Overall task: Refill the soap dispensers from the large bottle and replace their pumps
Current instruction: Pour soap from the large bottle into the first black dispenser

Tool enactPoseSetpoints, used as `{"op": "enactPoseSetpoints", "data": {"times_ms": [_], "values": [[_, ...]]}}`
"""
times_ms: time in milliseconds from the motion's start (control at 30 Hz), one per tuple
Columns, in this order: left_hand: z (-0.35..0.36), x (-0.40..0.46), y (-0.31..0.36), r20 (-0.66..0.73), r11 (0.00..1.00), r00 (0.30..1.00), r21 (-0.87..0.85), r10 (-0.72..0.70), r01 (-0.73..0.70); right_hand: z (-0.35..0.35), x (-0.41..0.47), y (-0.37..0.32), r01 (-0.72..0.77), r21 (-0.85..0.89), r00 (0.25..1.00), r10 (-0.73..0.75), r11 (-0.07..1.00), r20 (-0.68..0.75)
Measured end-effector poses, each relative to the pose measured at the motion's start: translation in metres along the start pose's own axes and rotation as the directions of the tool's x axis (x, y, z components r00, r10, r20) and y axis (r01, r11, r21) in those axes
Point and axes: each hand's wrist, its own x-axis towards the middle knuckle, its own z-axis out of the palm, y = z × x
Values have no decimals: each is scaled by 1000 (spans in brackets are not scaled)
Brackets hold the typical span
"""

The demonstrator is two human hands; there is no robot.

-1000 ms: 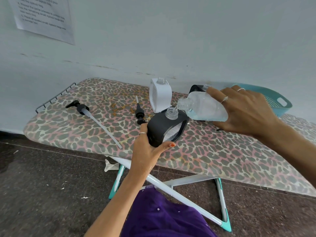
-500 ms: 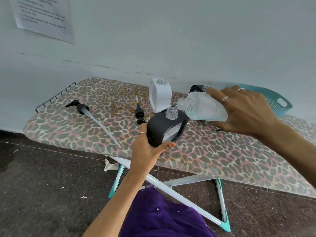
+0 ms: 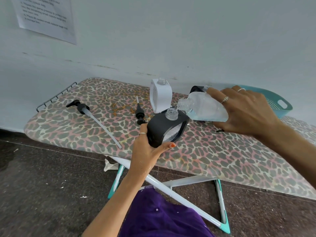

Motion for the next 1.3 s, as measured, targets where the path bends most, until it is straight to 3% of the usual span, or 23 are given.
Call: {"op": "enactPoseSetpoints", "data": {"times_ms": [433, 1300], "values": [[-1, 0, 0, 25, 992, 996, -94, -87, 89, -1, 0, 1, 9, 2, 999, -9, 1000, -31], [0, -1, 3, 28, 992, 996, -85, -86, 88, -1, -1, 1, 4, -35, 999, -6, 999, -49]]}}
